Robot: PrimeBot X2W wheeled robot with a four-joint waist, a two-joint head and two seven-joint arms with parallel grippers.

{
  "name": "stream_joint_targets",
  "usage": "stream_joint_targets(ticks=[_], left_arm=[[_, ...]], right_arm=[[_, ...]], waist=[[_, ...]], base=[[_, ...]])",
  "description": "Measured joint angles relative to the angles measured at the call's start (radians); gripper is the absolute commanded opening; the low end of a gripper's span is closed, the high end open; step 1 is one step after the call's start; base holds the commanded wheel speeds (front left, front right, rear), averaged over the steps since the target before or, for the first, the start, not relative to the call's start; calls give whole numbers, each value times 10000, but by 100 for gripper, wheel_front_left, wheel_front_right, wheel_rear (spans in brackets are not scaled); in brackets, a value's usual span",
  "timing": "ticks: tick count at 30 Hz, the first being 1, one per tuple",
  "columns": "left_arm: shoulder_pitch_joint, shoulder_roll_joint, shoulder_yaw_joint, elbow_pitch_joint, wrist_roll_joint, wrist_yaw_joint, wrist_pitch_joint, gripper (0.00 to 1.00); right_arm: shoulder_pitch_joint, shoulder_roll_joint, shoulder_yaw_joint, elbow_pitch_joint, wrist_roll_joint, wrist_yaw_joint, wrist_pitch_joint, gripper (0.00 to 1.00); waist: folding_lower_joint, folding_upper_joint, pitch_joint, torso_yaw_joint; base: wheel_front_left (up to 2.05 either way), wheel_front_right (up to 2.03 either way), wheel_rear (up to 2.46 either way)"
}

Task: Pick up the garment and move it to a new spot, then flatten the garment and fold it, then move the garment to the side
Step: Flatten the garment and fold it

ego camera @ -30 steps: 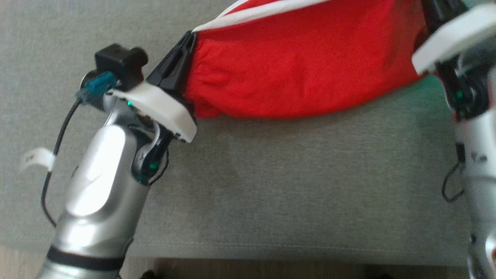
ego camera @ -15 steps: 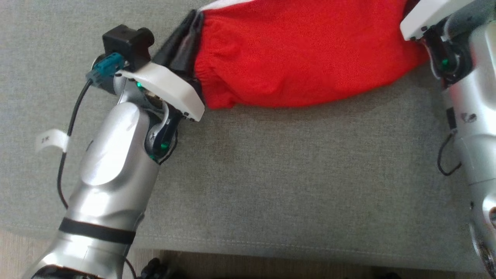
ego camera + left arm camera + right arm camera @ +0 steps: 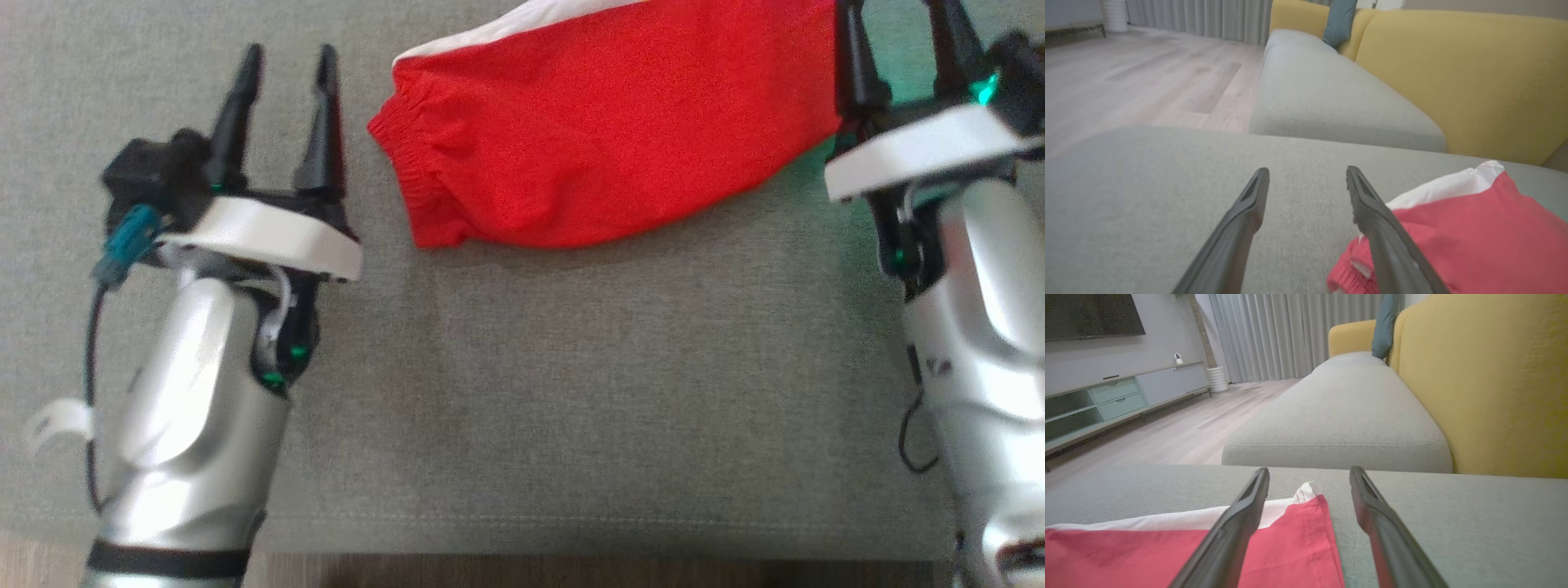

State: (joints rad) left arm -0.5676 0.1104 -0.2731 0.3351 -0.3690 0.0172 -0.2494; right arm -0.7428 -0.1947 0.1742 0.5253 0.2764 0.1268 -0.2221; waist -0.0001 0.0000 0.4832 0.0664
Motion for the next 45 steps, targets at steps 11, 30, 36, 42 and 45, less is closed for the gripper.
stream_joint_targets(ticks=[11, 30, 36, 42, 45], left_arm=[[1440, 401, 359, -1356, 788, 477, -75, 100], [3231, 485, 349, -1534, 759, 897, -73, 100], [3220, 531, 347, -1592, 759, 978, -73, 100], [3161, 529, 297, -1755, 757, 984, -61, 100], [3080, 525, 247, -1887, 759, 984, -38, 100]], right_arm=[[3469, 663, -1126, -3632, -955, 0, 692, 100], [5750, 991, -1417, -5570, -1034, 0, 1820, 100], [5750, 993, -1356, -5620, -1030, 0, 1965, 100], [5672, 965, -1419, -5578, -999, 0, 2029, 100], [5345, 828, -1436, -5271, -945, 0, 2378, 100]], waist=[[0, 0, -807, -513], [-1, 1, -1686, -933], [0, 0, -1630, -896], [0, 0, -1486, -780], [0, 0, -1263, -678]], base=[[0, 0, 0], [0, 0, 0], [0, 0, 0], [0, 0, 0], [0, 0, 0]])
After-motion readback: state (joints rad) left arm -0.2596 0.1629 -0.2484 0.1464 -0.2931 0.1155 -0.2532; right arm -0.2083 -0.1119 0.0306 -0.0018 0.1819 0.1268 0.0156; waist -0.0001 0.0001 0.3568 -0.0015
